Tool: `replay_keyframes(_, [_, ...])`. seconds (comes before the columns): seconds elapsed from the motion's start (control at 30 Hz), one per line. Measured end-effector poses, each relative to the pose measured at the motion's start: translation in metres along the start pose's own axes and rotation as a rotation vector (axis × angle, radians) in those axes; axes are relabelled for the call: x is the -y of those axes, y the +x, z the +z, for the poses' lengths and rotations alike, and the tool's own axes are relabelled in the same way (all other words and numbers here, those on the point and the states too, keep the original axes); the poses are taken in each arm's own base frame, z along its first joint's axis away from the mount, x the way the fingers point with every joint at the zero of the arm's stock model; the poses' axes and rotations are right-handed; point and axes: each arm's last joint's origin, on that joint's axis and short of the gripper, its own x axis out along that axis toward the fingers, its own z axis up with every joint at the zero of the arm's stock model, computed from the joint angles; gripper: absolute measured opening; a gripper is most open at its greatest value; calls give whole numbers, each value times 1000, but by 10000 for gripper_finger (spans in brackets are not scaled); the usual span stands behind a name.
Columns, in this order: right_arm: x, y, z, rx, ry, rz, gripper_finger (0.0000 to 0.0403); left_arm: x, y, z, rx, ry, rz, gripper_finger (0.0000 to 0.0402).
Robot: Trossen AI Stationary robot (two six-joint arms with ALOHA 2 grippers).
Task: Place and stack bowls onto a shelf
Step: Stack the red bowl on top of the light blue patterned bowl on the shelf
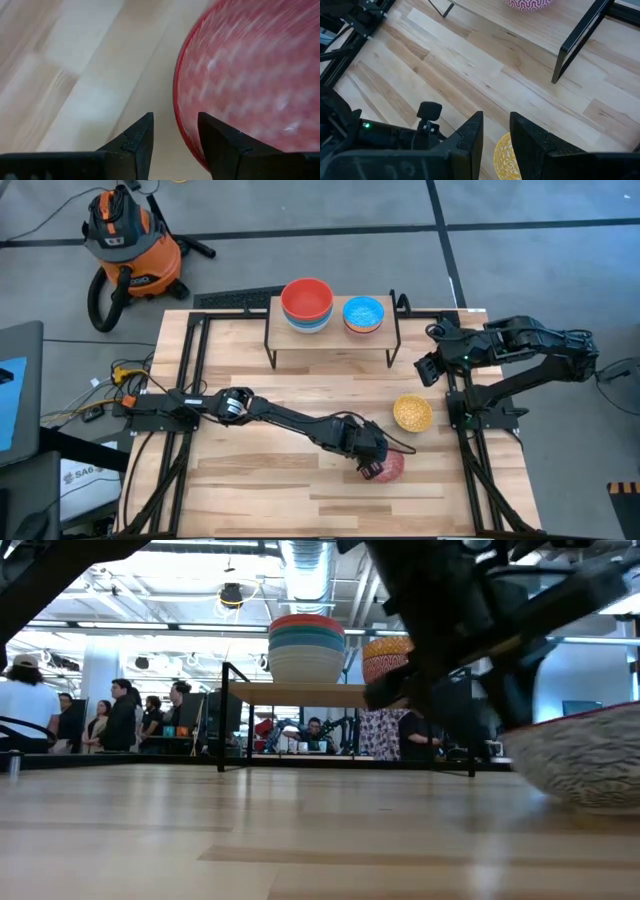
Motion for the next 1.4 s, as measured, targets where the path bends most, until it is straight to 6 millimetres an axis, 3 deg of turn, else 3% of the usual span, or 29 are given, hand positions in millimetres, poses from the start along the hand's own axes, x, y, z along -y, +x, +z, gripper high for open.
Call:
replay_keyframes(0.17, [0, 0, 0, 0, 10, 1, 121, -6, 0, -4, -40, 7, 60, 114])
replay_keyframes(0.4, [0, 0, 0, -1, 10, 0, 121, -8, 1, -4, -50, 18, 65, 16])
replay_keyframes(0.67, [4, -1, -6, -28, -96, -52, 121, -9, -15, -1, -71, 29, 101, 5])
replay_keyframes(0.77, [5, -3, -10, -19, -133, -83, 121, -12, -36, 6, -44, 38, 173, 3])
replay_keyframes(0.97, [5, -5, -14, -7, -151, -108, 121, -20, -110, 28, 129, 19, 327, 2])
replay_keyframes(1.17, [-14, -7, -11, 85, -259, 58, 115, -38, -177, 57, 361, -36, 419, 2])
replay_keyframes(1.4, [-45, -4, 7, 320, -440, 177, 108, -73, -208, 84, 502, -92, 570, 4])
